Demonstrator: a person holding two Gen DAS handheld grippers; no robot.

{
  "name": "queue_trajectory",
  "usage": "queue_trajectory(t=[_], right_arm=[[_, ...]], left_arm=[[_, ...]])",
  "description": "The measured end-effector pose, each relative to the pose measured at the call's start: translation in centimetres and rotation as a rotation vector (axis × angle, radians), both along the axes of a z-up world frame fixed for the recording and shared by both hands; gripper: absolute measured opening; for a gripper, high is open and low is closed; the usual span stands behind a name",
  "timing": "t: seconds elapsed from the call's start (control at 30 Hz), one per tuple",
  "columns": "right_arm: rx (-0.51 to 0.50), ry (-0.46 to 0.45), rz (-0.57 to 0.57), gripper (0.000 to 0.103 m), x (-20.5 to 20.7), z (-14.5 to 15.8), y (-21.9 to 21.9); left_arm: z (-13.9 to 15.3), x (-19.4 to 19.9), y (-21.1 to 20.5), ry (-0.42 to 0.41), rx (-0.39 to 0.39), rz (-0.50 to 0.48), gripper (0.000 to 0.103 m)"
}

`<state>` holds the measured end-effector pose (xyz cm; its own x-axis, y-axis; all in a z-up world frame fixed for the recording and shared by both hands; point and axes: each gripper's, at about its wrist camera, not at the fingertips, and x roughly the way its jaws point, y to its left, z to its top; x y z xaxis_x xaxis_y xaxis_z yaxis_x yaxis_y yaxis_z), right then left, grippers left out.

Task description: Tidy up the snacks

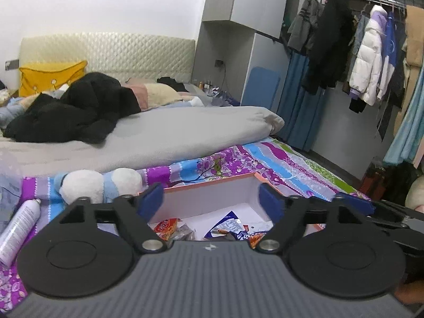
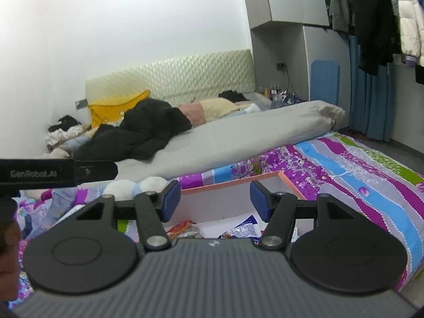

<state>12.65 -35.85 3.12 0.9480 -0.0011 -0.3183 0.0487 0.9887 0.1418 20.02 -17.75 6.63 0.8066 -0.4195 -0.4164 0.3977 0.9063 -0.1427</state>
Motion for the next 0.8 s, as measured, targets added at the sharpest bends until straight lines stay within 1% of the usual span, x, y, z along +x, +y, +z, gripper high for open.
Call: queue_trajectory(t=[0.07, 0.33, 0.5, 0.6, 0.7, 0.8], right_arm=[[0.0, 0.002, -0.008, 0.06, -1.0, -0.3, 0.2], [0.022, 0.029, -0.021, 0.06, -4.3, -1.9, 0.7], [0.017, 0.083, -0.015, 0.06, -6.2, -3.7, 1.1], [0.003, 0.12, -0.01, 0.06, -7.0, -4.7, 1.4], [-0.009, 0.122, -0.005, 0.06, -7.9, -5.1, 1.7], [0.007, 0.131, -0.02, 0.06, -8.1, -5.5, 1.5]], left_arm=[[-0.1, -1.1, 0.2, -0.003, 0.012, 0.004, 0.09], [-1.3, -5.1, 1.4, 0.021, 0.037, -0.009, 0.096], [-2.8, -6.6, 1.9, 0.046, 0.065, -0.017, 0.097], [-3.8, -7.1, 2.4, 0.064, 0.062, -0.023, 0.098], [-4.6, -7.5, 2.9, 0.078, 0.066, -0.016, 0.099], [-5.3, -8.0, 3.4, 0.093, 0.072, 0.0, 0.1]])
